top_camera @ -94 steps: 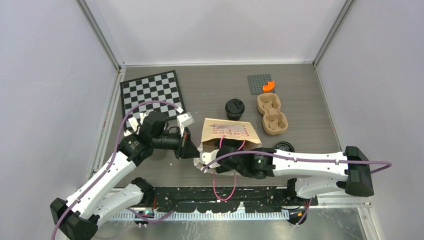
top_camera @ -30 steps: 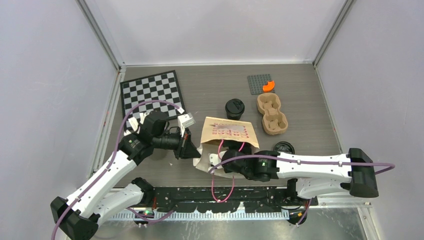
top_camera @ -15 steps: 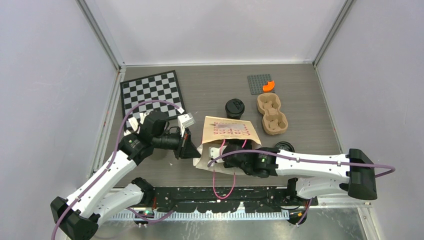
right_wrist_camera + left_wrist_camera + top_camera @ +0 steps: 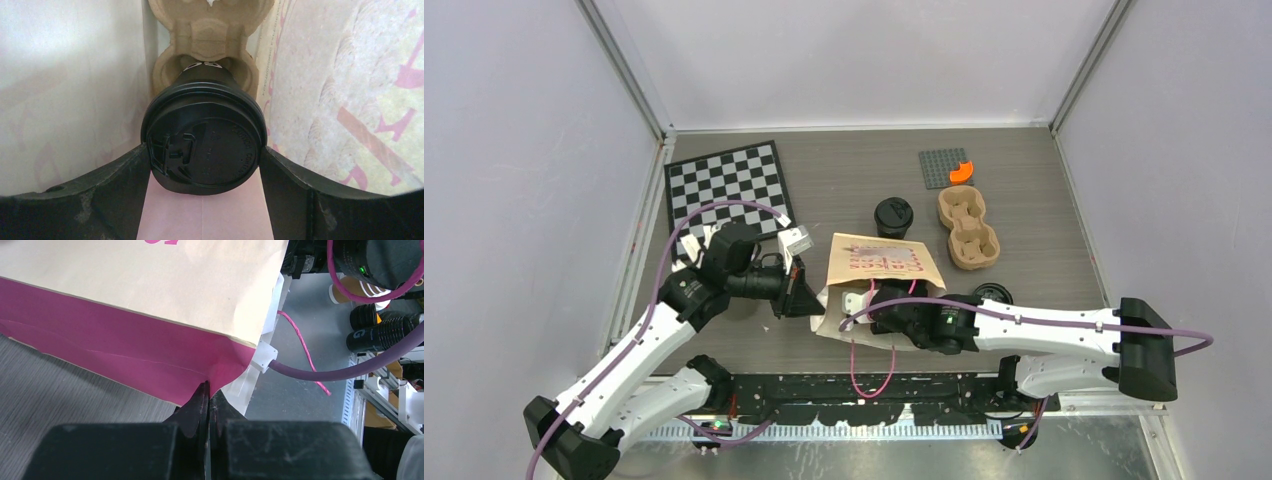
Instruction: Pack the takeout coffee
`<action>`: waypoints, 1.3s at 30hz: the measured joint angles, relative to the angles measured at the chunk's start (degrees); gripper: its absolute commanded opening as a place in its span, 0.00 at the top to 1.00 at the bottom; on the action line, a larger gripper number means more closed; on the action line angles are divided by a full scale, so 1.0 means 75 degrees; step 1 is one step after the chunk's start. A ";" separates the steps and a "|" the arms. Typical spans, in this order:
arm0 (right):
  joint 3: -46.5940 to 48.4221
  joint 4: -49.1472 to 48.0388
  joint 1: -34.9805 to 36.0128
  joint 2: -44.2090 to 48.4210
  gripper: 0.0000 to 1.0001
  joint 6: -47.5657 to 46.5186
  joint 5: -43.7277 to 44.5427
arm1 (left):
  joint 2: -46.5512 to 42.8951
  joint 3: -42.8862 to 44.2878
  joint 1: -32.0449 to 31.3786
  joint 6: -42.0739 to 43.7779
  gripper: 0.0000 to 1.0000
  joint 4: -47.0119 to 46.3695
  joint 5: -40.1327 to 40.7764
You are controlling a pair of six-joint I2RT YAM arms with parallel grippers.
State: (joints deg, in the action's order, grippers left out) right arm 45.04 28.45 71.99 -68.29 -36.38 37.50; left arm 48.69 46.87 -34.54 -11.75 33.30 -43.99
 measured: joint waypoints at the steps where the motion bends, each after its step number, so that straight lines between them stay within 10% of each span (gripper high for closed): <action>1: -0.0012 -0.0015 0.0000 0.0000 0.21 -0.0003 -0.0003 | -0.0003 0.0000 0.0000 -0.0003 1.00 0.0000 0.0000; 39: -0.0393 -0.0801 -0.0533 -0.0047 0.18 -0.0181 -0.0332 | -0.0020 -0.0026 0.0000 -0.0172 0.99 -0.0009 0.0087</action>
State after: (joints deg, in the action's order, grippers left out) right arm 42.09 22.44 67.99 -68.64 -37.74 35.00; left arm 48.53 46.68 -34.54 -13.04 33.23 -43.33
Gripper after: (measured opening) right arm 0.803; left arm 0.010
